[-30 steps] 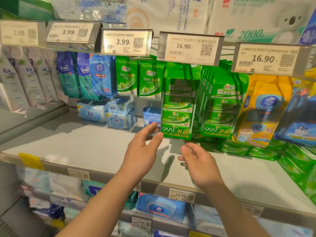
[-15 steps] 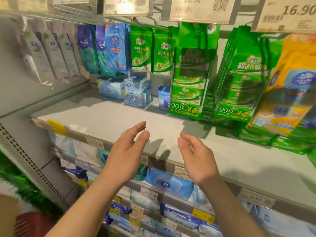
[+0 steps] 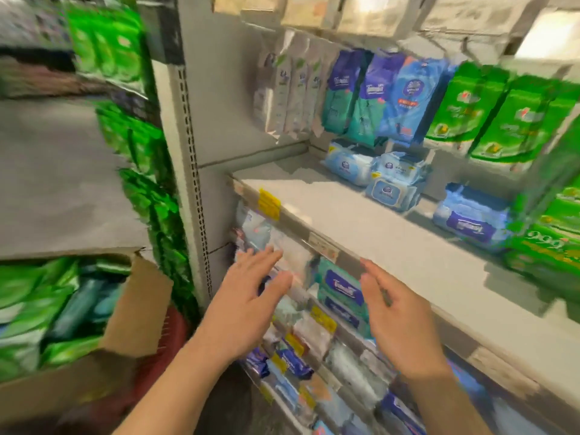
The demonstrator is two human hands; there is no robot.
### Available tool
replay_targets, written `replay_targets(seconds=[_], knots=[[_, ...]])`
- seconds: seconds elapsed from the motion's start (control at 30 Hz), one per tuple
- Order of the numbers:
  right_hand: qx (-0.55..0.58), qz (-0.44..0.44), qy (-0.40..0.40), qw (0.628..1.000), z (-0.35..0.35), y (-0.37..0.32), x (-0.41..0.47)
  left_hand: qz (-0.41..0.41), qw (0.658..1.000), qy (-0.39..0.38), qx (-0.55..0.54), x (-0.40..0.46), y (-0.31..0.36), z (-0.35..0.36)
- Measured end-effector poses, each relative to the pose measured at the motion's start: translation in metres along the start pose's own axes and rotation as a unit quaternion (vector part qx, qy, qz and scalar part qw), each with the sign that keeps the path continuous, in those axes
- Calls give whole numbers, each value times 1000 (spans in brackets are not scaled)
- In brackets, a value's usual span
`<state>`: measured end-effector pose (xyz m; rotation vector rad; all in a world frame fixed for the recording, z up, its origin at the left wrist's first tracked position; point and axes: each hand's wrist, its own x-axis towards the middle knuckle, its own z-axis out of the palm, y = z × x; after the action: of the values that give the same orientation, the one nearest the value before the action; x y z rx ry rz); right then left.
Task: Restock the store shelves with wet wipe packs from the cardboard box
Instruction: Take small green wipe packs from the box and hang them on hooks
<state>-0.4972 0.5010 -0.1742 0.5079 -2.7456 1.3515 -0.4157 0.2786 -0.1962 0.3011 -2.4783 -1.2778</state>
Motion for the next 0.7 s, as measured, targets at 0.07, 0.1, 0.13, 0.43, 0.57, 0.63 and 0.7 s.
replay_targets(seconds=[0.07,0.1,0.13,0.43,0.57,0.63,0.7], knots=[[-35,-38,-47,998,36,-25,2,-27,999,17,27,-12,-23,-34],[-43,-49,-68,996,55,-37,1,-41,998,26,36,-18,-33,-51],[-46,-52,-87,994,74,-49,0,-54,997,40,45,-25,-45,-67],[-89,-121,-234,961,237,-128,-12,-221,961,117,119,-99,-156,-188],[-105,-132,-298,939,289,-155,-17,-275,944,149,109,-128,-196,-223],[-95,-129,-331,930,311,-167,-19,-297,936,163,92,-137,-211,-237],[-94,-148,-348,921,333,-177,-18,-313,930,174,83,-142,-227,-248]])
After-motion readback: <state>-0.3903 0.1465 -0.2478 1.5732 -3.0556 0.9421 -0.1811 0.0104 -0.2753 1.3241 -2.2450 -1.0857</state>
